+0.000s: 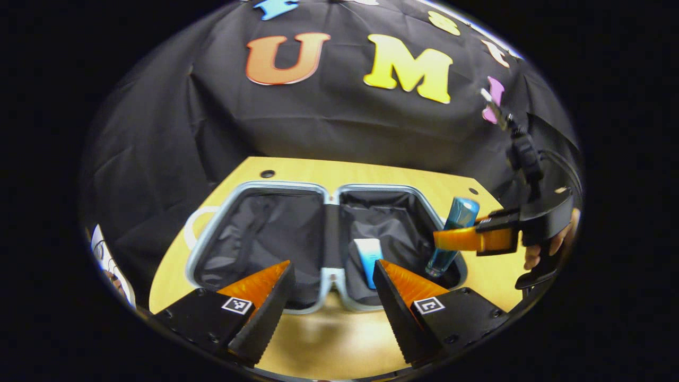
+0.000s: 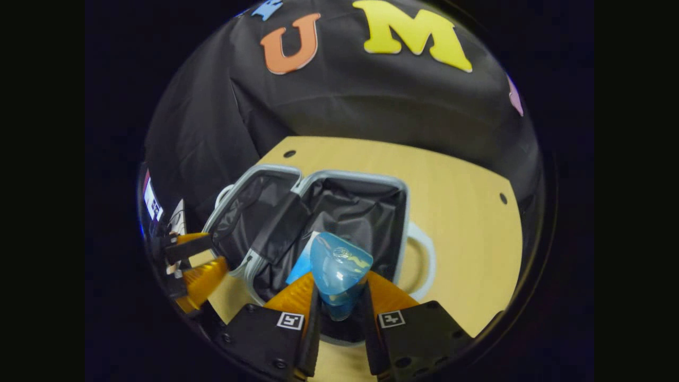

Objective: First open the suitcase, pack the skin care products into it, and then close the suitcase.

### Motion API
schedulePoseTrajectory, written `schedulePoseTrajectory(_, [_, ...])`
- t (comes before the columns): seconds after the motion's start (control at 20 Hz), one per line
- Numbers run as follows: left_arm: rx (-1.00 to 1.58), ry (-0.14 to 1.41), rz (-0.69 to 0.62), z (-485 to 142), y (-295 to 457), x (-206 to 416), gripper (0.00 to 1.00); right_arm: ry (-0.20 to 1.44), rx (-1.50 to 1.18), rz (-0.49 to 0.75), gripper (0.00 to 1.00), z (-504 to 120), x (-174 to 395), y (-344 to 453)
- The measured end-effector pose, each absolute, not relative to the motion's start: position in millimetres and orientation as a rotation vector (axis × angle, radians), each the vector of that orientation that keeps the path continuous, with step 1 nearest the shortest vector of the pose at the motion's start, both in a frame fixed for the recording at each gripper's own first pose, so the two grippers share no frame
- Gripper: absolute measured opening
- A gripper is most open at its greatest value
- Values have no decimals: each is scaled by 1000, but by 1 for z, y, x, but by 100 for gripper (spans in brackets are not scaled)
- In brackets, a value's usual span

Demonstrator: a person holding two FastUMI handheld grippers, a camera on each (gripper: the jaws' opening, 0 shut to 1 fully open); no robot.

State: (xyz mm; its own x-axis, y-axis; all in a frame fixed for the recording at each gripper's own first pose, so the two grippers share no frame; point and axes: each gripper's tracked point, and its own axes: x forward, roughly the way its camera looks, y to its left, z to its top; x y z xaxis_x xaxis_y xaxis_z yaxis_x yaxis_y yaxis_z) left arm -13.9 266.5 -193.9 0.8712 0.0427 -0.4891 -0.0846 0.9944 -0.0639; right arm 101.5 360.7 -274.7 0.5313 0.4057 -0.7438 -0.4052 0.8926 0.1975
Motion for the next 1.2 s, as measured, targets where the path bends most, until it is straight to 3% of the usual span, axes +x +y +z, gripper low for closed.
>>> schedulePoseTrajectory(0.15, [-112,489,163,-192,327,-36,95,965,10,439,34,-303,101,374])
schedulePoseTrajectory(0.4, [-98,461,296,-199,408,-57,95,961,7,377,34,-311,134,378])
schedulePoseTrajectory(0.5, [-136,444,317,-199,423,-56,100,981,34,332,34,-321,147,382])
schedulePoseTrajectory(0.55, [-155,432,324,-198,428,-52,95,1001,39,304,35,-328,152,381])
schedulePoseTrajectory(0.9, [-250,358,363,-203,477,-36,95,1053,12,231,39,-354,159,378])
schedulePoseTrajectory(1.0, [-314,356,380,-211,492,-28,95,1052,8,240,50,-350,158,379])
schedulePoseTrajectory(1.05, [-361,342,384,-215,499,-21,95,1037,22,243,61,-344,159,381])
schedulePoseTrajectory(1.2, [-586,301,385,-225,512,1,96,960,36,290,75,-312,157,384])
